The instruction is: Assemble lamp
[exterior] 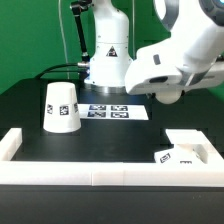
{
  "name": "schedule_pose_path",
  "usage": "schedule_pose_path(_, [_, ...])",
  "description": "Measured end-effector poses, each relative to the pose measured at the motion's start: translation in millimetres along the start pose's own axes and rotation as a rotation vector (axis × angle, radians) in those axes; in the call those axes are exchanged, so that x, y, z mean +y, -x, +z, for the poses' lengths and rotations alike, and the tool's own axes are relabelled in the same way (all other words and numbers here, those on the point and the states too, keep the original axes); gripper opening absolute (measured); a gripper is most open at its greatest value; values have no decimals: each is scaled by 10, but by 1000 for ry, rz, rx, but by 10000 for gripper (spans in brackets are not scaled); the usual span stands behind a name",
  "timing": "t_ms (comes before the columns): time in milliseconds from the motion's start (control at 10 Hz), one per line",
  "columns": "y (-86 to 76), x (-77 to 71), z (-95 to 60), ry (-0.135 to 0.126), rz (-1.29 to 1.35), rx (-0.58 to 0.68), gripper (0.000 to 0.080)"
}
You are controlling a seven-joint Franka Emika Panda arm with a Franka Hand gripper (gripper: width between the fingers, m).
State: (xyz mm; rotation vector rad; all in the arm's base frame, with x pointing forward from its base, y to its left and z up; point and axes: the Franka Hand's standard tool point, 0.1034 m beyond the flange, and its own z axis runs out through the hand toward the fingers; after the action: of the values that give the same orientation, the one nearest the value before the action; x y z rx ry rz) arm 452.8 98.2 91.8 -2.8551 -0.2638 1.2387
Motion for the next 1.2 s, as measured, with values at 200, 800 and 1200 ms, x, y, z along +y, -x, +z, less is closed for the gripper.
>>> schedule_pose_path(200, [-35,23,-29,-3,-2,27,576])
schedule_pose_path(800, [-194,290,-602,0,-42,353,576])
schedule_pose_path(1200, [-314,320,-755,33,-33,645,576])
